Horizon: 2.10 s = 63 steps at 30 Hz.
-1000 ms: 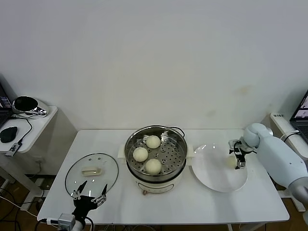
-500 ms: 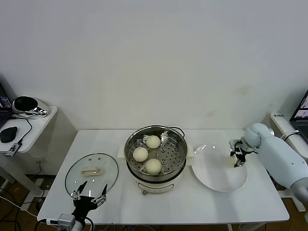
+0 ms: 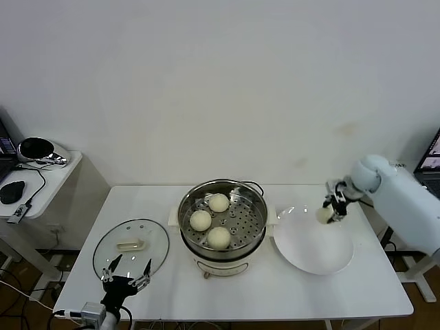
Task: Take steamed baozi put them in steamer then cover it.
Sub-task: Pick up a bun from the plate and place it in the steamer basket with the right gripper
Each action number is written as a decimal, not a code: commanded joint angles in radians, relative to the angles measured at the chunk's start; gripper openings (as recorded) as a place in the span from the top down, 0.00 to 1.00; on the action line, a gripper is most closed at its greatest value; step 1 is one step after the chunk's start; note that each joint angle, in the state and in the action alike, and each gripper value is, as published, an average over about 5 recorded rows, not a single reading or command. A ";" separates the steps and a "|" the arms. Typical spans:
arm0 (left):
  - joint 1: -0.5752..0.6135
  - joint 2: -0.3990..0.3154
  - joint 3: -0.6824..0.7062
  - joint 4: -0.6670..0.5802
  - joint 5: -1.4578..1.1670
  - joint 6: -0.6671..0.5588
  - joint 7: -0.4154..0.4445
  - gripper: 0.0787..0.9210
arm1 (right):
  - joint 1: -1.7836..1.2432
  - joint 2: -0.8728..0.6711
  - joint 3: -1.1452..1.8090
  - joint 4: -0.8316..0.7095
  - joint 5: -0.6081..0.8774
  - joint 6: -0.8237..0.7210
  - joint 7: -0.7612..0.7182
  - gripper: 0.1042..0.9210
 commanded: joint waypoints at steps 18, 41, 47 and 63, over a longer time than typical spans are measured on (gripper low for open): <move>-0.023 0.003 -0.034 -0.017 0.041 -0.040 -0.034 0.12 | 0.695 0.232 -0.749 0.265 0.763 -0.379 0.016 0.45; -0.046 0.005 -0.027 -0.007 0.018 -0.040 -0.034 0.12 | 0.464 0.387 -0.704 0.163 0.643 -0.505 0.142 0.46; -0.046 0.001 -0.021 -0.004 0.017 -0.041 -0.034 0.12 | 0.441 0.396 -0.700 0.154 0.639 -0.522 0.163 0.45; -0.050 0.003 -0.019 0.005 0.011 -0.042 -0.033 0.12 | 0.412 0.406 -0.667 0.112 0.582 -0.529 0.180 0.45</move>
